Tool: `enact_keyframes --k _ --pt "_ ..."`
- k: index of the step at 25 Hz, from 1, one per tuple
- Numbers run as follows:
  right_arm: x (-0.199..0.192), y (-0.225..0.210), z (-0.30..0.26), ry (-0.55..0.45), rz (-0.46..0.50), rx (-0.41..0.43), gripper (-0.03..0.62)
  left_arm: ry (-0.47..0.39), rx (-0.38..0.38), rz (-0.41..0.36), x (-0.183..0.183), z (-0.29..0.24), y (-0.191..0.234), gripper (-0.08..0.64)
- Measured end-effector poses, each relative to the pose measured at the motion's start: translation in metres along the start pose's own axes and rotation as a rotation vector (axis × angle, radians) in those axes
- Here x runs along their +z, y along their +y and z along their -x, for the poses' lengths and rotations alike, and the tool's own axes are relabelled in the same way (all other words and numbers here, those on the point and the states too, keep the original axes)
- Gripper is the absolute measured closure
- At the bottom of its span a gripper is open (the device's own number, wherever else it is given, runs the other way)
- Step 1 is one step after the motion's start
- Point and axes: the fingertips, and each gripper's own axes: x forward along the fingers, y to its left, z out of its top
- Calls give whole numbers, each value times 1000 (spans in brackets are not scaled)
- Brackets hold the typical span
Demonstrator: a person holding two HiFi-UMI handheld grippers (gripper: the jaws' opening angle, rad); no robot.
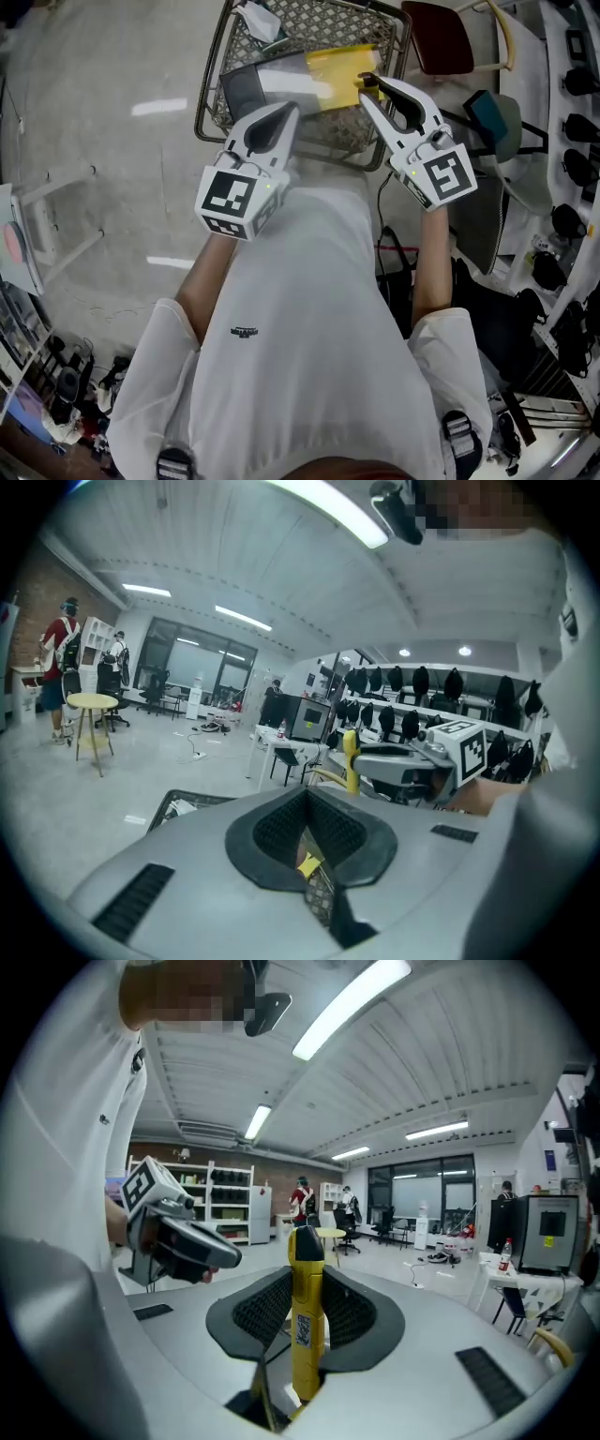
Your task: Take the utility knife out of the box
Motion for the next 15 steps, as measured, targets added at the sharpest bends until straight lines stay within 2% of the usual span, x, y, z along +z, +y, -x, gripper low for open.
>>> enact_keyframes --k 8,15 --pt "49 -1 46 -179 -91 -213 503 -29 -10 -20 14 5 -2 561" --pt "65 -8 69 -248 -107 -356 503 -54 -18 -34 27 6 -2 561"
